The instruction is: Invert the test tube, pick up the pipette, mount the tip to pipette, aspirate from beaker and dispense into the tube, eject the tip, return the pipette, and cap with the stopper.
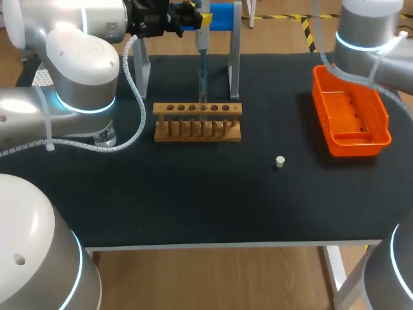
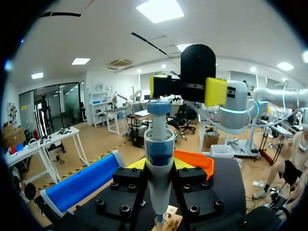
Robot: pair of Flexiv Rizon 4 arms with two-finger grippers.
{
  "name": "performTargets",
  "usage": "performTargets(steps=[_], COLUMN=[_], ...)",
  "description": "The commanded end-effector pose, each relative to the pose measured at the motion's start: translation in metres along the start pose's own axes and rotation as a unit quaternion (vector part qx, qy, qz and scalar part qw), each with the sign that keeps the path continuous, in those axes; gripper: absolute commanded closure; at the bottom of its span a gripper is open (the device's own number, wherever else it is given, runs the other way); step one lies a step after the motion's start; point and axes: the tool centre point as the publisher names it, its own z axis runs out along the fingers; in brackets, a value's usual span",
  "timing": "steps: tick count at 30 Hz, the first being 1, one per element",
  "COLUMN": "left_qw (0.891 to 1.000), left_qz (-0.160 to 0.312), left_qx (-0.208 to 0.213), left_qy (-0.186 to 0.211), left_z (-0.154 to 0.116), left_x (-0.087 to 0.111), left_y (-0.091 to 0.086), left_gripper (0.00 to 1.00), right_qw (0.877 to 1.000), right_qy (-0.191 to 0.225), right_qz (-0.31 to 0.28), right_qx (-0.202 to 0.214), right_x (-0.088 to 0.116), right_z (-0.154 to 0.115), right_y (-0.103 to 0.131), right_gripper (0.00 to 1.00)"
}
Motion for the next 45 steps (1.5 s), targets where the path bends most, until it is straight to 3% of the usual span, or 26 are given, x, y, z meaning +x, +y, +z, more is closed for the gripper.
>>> performTargets(steps=[1,10,15,20,32,45], left_qw=[1.000,1.000,1.000,1.000,1.000,1.000], left_qz=[0.000,0.000,0.000,0.000,0.000,0.000], left_qx=[0.002,0.002,0.002,0.002,0.002,0.002], left_qy=[0.000,0.000,0.000,0.000,0.000,0.000], left_z=[0.000,0.000,0.000,0.000,0.000,0.000], left_x=[0.000,0.000,0.000,0.000,0.000,0.000], left_y=[0.001,0.001,0.001,0.001,0.001,0.001], left_gripper=[1.00,1.00,1.00,1.00,1.00,1.00], right_qw=[1.000,0.999,0.997,0.997,0.995,0.992], right_qy=[-0.009,-0.029,-0.037,-0.028,0.005,0.031], right_qz=[0.002,0.030,0.011,0.003,-0.031,0.005], right_qx=[0.006,0.035,0.065,0.069,0.090,0.126], right_x=[0.018,0.034,0.038,0.037,0.029,0.017], right_z=[-0.029,-0.066,-0.074,-0.076,-0.055,-0.011], right_y=[-0.013,-0.072,-0.109,-0.145,-0.209,-0.258], right_gripper=[0.00,0.00,0.00,0.00,0.00,0.00])
